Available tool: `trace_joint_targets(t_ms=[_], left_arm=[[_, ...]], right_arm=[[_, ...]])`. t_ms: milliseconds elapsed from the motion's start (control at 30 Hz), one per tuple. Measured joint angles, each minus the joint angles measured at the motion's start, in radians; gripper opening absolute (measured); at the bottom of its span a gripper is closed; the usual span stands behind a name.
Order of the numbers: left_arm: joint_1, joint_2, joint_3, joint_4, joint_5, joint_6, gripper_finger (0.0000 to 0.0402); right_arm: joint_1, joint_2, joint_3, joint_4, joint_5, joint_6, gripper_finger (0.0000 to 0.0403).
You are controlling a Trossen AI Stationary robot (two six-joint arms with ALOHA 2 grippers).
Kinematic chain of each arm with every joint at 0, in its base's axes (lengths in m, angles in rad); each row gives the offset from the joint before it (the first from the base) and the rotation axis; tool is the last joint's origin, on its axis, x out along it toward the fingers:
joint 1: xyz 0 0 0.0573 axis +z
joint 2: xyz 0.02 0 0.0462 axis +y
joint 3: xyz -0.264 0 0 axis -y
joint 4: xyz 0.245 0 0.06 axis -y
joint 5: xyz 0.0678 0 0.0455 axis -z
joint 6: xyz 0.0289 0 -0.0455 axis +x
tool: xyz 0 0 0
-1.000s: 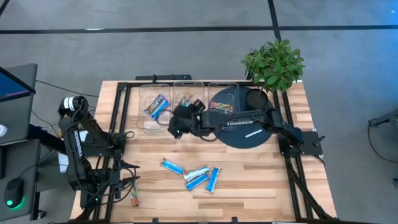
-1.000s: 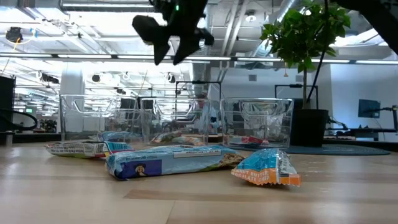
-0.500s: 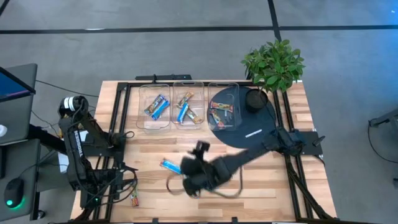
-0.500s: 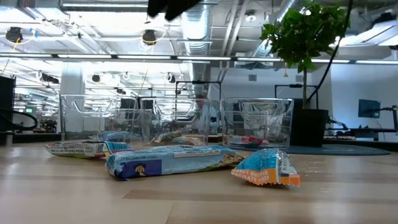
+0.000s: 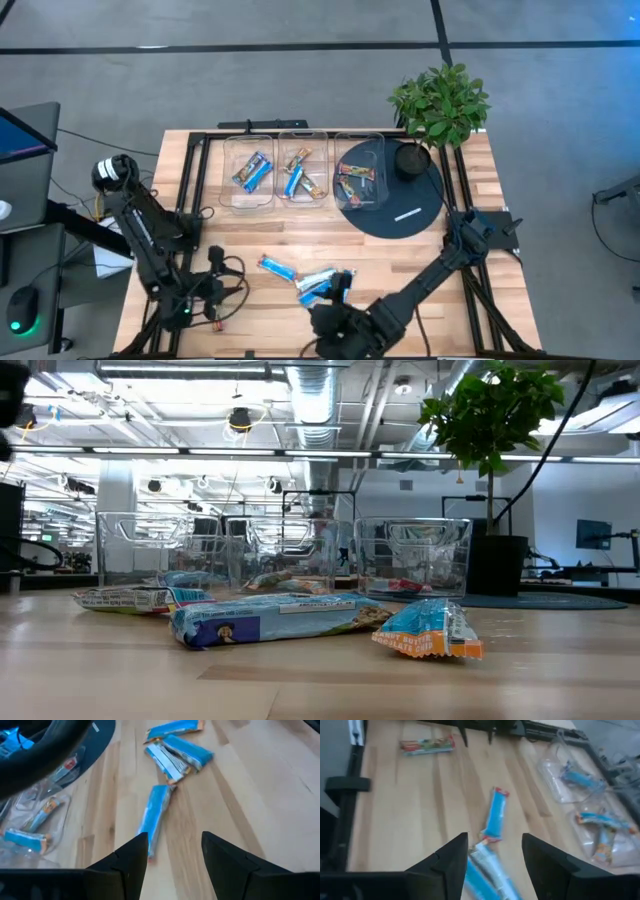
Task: Pick and place Granola Bars by type
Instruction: Move the granola bars to the middle left of the table
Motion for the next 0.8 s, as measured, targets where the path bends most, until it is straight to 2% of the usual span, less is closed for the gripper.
trace_joint_targets(t_ms=[167,333,567,800], left_arm=[[0.100,0.000,-0.020,0.091,0.048,0.140,0.0180],[0.149,0.000,-0.021,0.113,0.101,0.189,0.0180],[0.151,0.000,-0.021,0.120,0.105,0.210,0.0180],[0.151,0.000,-0.021,0.119,0.110,0.209,0.0180]], right_arm=[[0.026,0.011,-0.001,-0.001,0.019,0.070,0.0182],[0.020,0.045,-0.001,0.003,0.010,0.075,0.0180],[-0.042,0.158,-0.001,0.030,-0.193,-0.067,0.0178],[-0.097,0.192,-0.001,0.032,-0.270,-0.142,0.0158]])
